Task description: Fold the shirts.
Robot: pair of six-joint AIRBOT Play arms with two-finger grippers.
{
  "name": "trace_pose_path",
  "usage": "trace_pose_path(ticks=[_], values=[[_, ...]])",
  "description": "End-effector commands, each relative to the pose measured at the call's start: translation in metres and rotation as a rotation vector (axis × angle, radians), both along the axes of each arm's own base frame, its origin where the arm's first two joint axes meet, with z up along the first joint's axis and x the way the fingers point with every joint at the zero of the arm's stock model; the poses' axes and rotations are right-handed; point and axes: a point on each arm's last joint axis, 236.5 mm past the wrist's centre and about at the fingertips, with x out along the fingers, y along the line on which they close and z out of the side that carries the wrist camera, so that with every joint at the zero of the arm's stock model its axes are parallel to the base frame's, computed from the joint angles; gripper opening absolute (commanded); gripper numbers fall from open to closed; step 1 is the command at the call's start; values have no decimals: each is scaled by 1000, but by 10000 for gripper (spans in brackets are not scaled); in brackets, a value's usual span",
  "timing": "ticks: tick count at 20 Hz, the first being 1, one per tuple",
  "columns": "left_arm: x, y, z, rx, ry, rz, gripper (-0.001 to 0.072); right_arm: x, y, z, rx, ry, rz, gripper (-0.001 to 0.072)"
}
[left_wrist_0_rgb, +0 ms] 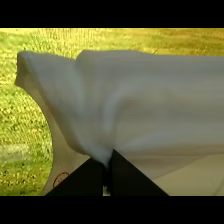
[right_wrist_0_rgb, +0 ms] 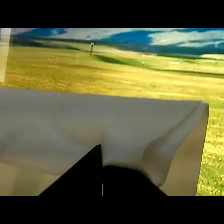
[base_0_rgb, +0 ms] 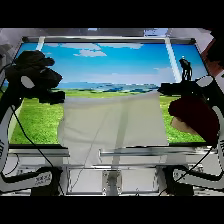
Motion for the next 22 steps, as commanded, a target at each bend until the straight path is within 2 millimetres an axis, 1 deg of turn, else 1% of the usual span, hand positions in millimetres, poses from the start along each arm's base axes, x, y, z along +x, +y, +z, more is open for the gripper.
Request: trace_pose_path(ticks=[1, 3, 5, 8, 11, 14, 16, 17, 18, 19, 20, 21, 22], values=[[-30, 4, -24, 22, 110, -28, 13, -30, 2, -26, -32, 123, 50, 29], [-36, 3, -32, 20, 134, -28, 13, -42, 2, -47, -28, 167, 38, 29], [-38, 2, -37, 13, 144, -26, 12, -51, 1, -68, -28, 195, 14, 29], [-40, -2, -45, -2, 164, -32, 13, -54, -3, -90, -28, 198, -39, 29], [-44, -2, -54, -4, 190, -31, 13, -52, -3, -98, -9, 186, -83, 29], [-52, -1, -62, -1, 213, -32, 13, -51, -3, -99, -8, 184, -87, 30], [-55, -2, -63, -3, 223, -33, 15, -53, -2, -99, -4, 192, -85, 32], [-57, -3, -63, -6, 231, -36, 104, -55, -1, -99, 6, 207, -92, 63], [-62, -4, -63, -10, 251, -41, 389, -59, 2, -100, 19, 229, -92, 178], [-69, -5, -62, -17, 282, -49, 698, -67, 5, -100, 31, 261, -77, 326], [-80, -7, -61, -25, 323, -62, 698, -77, 9, -102, 39, 302, -58, 354], [-90, -8, -59, -32, 364, -75, 699, -91, 10, -104, 28, 352, -28, 353], [-101, -10, -54, -39, 398, -92, 698, -110, 7, -108, 3, 428, -1, 353]])
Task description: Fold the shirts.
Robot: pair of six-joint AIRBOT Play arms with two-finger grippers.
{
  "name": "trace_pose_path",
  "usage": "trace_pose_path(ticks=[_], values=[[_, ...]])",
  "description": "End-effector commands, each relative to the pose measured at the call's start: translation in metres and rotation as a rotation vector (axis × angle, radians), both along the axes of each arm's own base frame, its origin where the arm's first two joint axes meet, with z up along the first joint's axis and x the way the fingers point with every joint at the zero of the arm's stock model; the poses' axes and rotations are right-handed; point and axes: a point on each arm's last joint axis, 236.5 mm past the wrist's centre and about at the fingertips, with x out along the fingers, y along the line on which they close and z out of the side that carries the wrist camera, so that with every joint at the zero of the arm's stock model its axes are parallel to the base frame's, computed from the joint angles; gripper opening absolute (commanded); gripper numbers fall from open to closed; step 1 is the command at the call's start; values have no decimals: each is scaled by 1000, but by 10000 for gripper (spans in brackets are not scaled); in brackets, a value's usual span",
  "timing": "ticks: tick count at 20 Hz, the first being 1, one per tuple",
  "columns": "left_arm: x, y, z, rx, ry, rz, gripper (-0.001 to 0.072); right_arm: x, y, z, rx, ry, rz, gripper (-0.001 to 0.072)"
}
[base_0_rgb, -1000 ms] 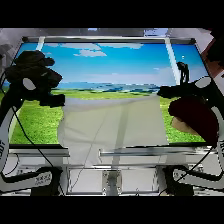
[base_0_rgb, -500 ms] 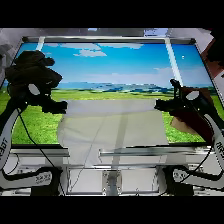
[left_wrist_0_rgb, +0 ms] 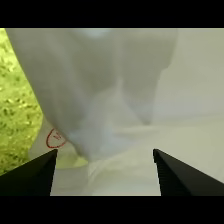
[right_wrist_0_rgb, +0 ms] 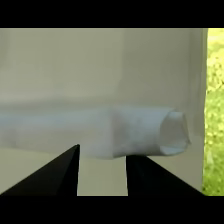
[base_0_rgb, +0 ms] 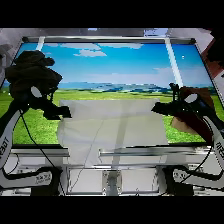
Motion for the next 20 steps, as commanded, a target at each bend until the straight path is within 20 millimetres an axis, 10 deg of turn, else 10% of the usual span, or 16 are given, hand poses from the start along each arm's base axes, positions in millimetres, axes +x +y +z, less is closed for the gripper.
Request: trace_pose_path(ticks=[1, 5, 12, 20], values=[[-34, -4, 15, -24, 109, -58, 698, -58, -6, -9, -43, 229, 85, 353], [-59, -6, 60, -17, 0, -93, 698, -119, -54, -2, -257, 440, 156, 354], [-179, -24, 35, -65, 117, -62, 698, -90, -81, 51, -415, 159, 75, 354], [-187, -29, 9, -84, 177, -21, 697, -62, -78, 125, -430, -125, -8, 353]])
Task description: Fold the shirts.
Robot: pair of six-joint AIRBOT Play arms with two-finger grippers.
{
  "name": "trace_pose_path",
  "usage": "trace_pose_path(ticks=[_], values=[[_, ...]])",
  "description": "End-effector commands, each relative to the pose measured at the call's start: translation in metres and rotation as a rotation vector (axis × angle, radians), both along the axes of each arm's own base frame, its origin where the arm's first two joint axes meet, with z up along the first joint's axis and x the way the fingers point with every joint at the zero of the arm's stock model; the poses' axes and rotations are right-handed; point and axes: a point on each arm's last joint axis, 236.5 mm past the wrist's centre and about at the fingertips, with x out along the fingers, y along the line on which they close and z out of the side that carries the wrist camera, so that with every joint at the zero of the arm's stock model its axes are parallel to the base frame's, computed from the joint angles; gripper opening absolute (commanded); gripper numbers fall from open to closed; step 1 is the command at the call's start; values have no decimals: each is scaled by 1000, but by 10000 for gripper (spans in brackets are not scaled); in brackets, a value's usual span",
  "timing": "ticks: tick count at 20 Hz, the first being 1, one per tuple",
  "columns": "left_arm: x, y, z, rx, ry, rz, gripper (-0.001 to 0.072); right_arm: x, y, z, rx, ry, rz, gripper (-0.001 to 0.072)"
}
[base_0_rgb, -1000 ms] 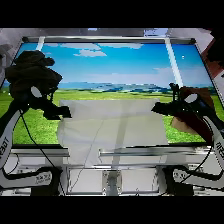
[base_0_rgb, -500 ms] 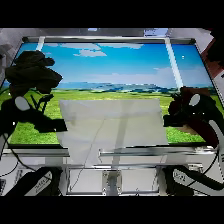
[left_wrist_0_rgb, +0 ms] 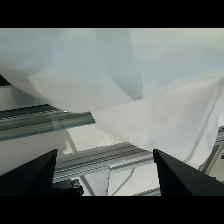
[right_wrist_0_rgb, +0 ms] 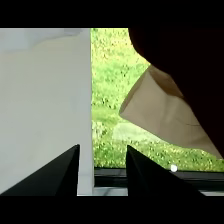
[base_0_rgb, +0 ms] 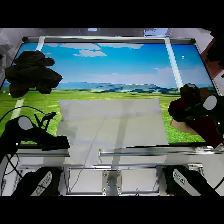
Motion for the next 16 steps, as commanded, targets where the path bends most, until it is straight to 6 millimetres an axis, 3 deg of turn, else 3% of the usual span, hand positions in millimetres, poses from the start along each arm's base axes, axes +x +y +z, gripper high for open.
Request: trace_pose_path(ticks=[1, 5, 9, 12, 16], values=[[-10, -10, -14, -40, 45, 33, 697, 15, 6, 39, 18, -141, -6, 353], [-5, -15, -24, -53, 22, 64, 696, 33, 20, 83, 75, -294, -5, 352], [-3, -14, -26, -48, 18, 67, 695, 44, 35, 113, 141, -375, 2, 352], [-6, -14, -32, -49, 59, 69, 695, 49, 43, 124, 177, -411, 4, 352], [-4, -20, -42, -71, 103, 97, 694, 48, 47, 126, 195, -413, 6, 352]])
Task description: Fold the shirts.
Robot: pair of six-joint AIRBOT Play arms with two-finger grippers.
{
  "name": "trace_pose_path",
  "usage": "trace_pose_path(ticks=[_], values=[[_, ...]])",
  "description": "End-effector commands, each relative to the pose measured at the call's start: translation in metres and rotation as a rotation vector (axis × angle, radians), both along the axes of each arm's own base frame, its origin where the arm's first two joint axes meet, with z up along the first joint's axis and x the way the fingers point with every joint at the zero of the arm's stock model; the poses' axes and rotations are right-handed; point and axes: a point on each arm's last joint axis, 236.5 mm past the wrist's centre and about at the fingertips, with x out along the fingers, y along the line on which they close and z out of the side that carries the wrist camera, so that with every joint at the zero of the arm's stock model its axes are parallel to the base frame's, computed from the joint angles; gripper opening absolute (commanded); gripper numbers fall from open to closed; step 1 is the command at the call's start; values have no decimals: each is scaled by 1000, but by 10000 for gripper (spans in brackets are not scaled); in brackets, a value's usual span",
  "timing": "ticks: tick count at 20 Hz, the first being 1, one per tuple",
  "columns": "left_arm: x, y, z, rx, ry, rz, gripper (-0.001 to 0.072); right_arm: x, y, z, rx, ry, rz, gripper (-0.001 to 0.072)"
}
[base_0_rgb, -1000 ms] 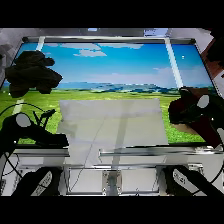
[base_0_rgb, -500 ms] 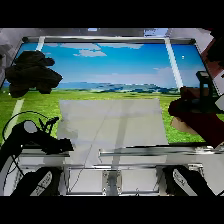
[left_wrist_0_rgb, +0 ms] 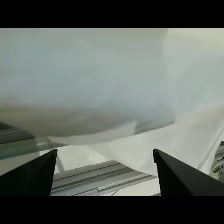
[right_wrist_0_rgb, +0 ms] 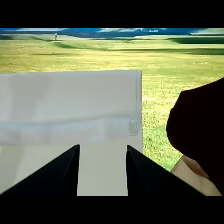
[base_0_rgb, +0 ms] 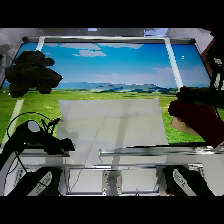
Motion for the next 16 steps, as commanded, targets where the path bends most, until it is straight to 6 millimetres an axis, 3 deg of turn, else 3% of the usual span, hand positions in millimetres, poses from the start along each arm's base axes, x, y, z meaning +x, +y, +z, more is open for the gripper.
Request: trace_pose_path(ticks=[1, 2, 4, 6, 8, 11, 13, 16], values=[[8, -11, -6, -42, 15, 45, 676, 1, 6, 6, 25, -15, 6, 351], [12, -16, -7, -65, 8, 61, 605, 1, 6, 6, 25, -15, 6, 352], [14, -21, -6, -88, 7, 66, 575, 1, 6, 5, 25, -15, 6, 351], [14, -21, -6, -90, 6, 65, 383, 1, 5, 5, 25, -15, 6, 351], [14, -22, -5, -98, -4, 46, 275, 1, 5, 5, 25, -15, 6, 351], [13, -22, -5, -100, 0, 44, 272, 1, 6, 5, 25, -14, 6, 351], [13, -22, -5, -101, 1, 44, 169, 0, 6, 5, 25, -9, 8, 351], [3, -24, -2, -117, 31, 10, 163, 0, 6, 4, 25, -8, 8, 351]])
